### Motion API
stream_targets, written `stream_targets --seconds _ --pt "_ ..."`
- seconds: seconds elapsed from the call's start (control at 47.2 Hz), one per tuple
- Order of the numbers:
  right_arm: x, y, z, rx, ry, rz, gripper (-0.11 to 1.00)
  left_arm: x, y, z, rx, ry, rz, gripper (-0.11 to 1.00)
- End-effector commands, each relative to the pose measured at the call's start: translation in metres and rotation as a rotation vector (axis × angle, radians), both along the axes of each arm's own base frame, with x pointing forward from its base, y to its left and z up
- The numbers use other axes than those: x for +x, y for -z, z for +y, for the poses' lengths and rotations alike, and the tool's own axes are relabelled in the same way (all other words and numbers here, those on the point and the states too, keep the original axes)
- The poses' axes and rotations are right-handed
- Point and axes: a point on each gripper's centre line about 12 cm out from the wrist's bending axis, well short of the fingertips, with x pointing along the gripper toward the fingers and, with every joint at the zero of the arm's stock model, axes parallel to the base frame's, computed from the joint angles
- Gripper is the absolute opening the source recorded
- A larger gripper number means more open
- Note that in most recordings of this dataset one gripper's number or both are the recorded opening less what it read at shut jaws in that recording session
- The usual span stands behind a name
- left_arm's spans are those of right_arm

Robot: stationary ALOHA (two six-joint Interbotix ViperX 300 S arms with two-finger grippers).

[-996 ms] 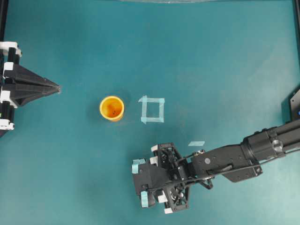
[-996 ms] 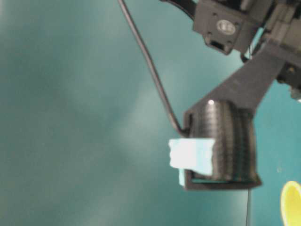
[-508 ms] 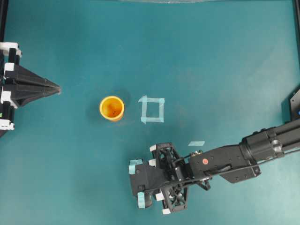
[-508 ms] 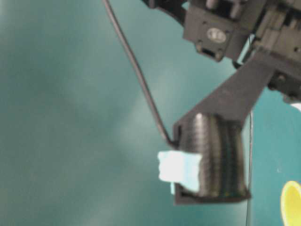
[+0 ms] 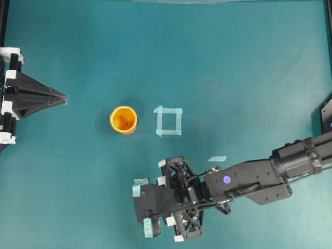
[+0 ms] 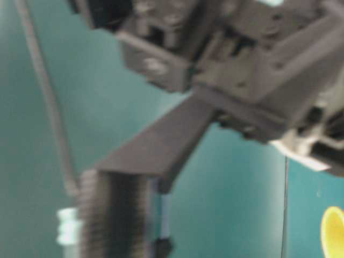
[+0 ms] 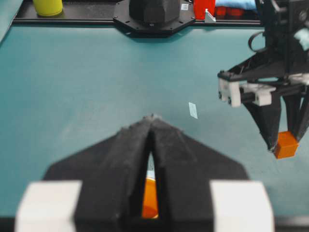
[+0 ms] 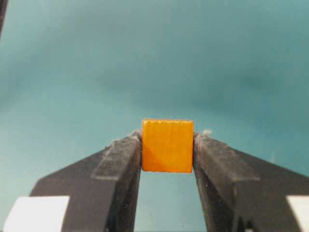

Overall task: Lift the orange block with right arm.
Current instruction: 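Raise the right gripper with the cube held between its fingers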

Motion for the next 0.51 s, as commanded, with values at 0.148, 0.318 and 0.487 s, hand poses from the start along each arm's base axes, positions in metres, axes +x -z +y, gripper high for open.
stream_targets --seconds 0.148,0.318,0.487 --pt "0.007 -0.056 0.001 0.019 0.002 -0.07 0.42 0.003 -0.011 0.0 0.004 -0.001 -0.025 0.0" --pt "0.007 -0.073 0.001 0.015 0.003 -0.063 0.42 0.003 -0.01 0.0 0.001 -0.001 -0.023 0.0" --pt "0.003 -0.091 -0.001 0.014 0.003 -0.059 0.42 0.003 -0.01 0.0 0.0 -0.001 -0.025 0.0"
